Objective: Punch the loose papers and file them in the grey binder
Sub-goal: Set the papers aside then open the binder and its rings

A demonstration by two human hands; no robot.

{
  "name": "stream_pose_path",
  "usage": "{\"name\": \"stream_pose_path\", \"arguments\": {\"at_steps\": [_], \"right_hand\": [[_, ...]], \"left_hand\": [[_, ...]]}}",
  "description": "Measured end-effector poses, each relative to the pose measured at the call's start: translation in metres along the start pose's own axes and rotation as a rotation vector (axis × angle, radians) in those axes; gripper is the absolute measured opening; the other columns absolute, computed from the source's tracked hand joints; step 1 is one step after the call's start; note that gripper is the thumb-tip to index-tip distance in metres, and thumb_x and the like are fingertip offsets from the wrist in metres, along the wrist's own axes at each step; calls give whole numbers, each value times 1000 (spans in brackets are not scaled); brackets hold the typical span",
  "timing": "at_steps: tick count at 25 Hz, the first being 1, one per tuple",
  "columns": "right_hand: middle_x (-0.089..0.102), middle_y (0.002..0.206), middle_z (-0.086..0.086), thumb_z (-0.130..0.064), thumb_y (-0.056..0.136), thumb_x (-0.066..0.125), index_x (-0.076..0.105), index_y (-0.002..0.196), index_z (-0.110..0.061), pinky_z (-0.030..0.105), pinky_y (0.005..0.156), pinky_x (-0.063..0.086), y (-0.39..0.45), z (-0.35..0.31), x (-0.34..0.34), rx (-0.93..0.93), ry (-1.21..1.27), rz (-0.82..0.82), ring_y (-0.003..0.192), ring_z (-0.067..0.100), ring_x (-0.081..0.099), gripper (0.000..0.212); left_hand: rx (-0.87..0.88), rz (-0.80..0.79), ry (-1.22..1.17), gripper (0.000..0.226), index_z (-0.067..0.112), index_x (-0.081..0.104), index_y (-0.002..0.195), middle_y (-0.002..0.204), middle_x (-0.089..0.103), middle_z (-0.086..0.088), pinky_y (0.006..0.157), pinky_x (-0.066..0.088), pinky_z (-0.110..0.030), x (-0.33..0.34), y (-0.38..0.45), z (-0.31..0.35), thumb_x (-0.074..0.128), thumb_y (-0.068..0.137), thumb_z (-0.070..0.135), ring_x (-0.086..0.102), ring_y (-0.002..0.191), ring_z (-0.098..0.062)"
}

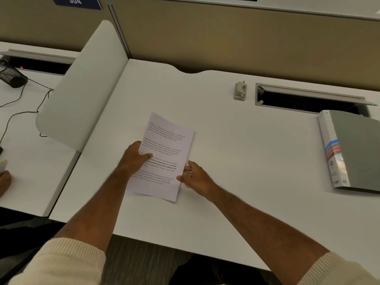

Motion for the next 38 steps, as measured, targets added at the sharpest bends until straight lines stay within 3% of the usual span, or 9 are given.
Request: {"name": "stream_pose_path", "arguments": {"at_steps": [3, 10, 16, 20, 23, 26, 34, 36, 38], "right_hand": [[57, 142, 4, -20, 91, 74, 34, 150, -5, 39, 104, 51, 3, -3, 3, -16, -76, -13, 121, 18, 61, 72], [54, 143, 3, -21, 94, 71, 36, 149, -15, 14, 83, 45, 3, 1, 8, -52, -170, -57, 110, 10, 57, 65], [42, 153, 1, -33, 95, 69, 20, 159, -15, 29, 103, 45, -3, 15, 3, -42, -233, -63, 130, 15, 52, 82], [36, 158, 2, -32, 97, 67, 17, 160, -12, 25, 105, 41, -12, 25, -5, -42, -291, -67, 137, 15, 47, 83], [31, 161, 3, -35, 98, 64, 18, 160, -15, 35, 115, 38, -21, 32, -15, -74, -391, -57, 144, 18, 39, 80], [25, 163, 3, -41, 100, 58, 19, 160, -15, 39, 121, 29, -30, 40, -33, -131, -554, -10, 150, 22, 27, 76], [20, 167, 7, -54, 101, 46, 20, 159, -10, 40, 123, 19, -51, 67, -89, -148, -788, 159, 154, 24, 19, 77], [11, 170, 8, -60, 101, 37, 16, 161, -10, 39, 125, 10, -54, 76, -107, -122, -836, 188, 157, 22, 7, 80], [1, 170, 8, -75, 91, 16, 10, 162, -10, 38, 125, 1, -60, 85, -126, -93, -852, 206, 157, 22, -2, 96]], "left_hand": [[-21, 1, 21, 44, 11, 59, 128, 127, 68, -12, 82, 58, -39, -1, 8, -6, 77, 91, 25, 67, 103, -29], [-91, 34, -11, 48, 9, 54, 130, 129, 65, -13, 81, 52, -36, 2, 11, -17, 77, 91, 24, 62, 98, -25], [-141, 100, -34, 55, 9, 50, 131, 129, 65, -15, 89, 53, -41, 0, 11, -24, 81, 88, 21, 62, 100, -27], [-138, 174, 79, 65, 7, 49, 134, 130, 58, -16, 98, 51, -46, -2, 7, -24, 85, 82, 22, 59, 119, -36], [-140, 207, 216, 66, 8, 50, 136, 137, 50, -17, 104, 48, -53, 5, -1, -21, 84, 83, 27, 51, 126, -41], [-76, 239, 302, 61, 8, 52, 136, 138, 50, -18, 102, 46, -55, 23, -13, -3, 80, 86, 29, 50, 126, -42], [185, 167, 412, 56, 7, 57, 136, 142, 55, -15, 109, 41, -54, 109, -42, 55, 75, 88, 30, 45, 136, -37], [239, 125, 473, 58, 6, 55, 140, 148, 52, -15, 114, 38, -54, 131, -49, 66, 73, 90, 31, 39, 143, -37], [279, 85, 509, 61, 7, 51, 145, 154, 47, -15, 118, 33, -52, 154, -57, 80, 69, 93, 34, 35, 147, -37]]}}
Point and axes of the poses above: each hand's wrist, its own y-axis towards the middle knuckle, its own x-axis out of the palm, z = x × y, the point moved 5 cm from there along y, towards the middle knuckle
